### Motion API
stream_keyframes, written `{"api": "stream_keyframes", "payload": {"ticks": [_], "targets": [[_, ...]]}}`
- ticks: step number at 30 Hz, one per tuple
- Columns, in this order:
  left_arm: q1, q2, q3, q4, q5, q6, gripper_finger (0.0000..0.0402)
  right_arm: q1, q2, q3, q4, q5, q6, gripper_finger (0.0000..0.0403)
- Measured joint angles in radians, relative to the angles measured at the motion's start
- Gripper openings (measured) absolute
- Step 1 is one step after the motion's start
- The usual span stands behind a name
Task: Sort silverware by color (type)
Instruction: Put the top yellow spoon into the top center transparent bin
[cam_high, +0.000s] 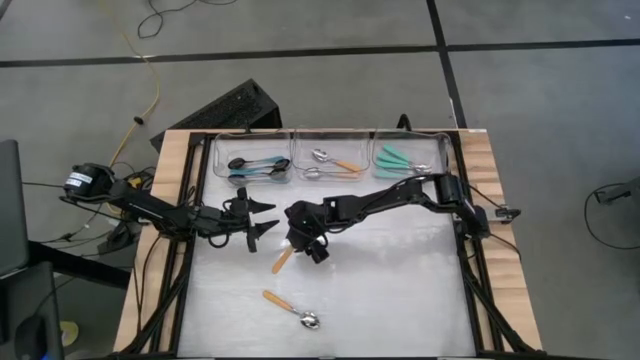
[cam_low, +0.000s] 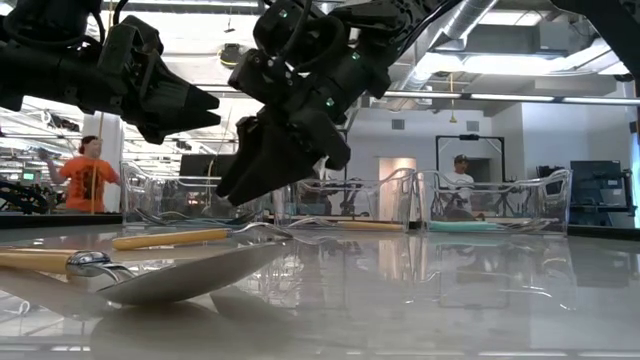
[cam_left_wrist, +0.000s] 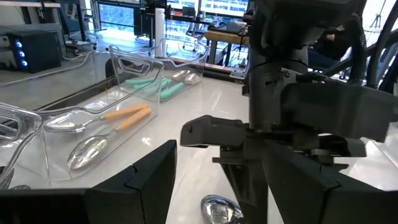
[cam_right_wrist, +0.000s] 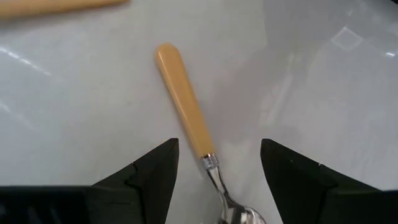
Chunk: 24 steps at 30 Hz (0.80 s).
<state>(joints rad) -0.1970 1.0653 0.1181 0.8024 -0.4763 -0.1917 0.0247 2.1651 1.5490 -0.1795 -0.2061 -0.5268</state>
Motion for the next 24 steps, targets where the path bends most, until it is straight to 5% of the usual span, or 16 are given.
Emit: {"api": "stream_keyframes", "payload": {"ticks": [24], "targets": [[0.0,0.0,0.0,0.0,-0.002,0.0,0.0218,-0.021,0.0,0.0,0.016,-0.037,0.023,0.0255]]}}
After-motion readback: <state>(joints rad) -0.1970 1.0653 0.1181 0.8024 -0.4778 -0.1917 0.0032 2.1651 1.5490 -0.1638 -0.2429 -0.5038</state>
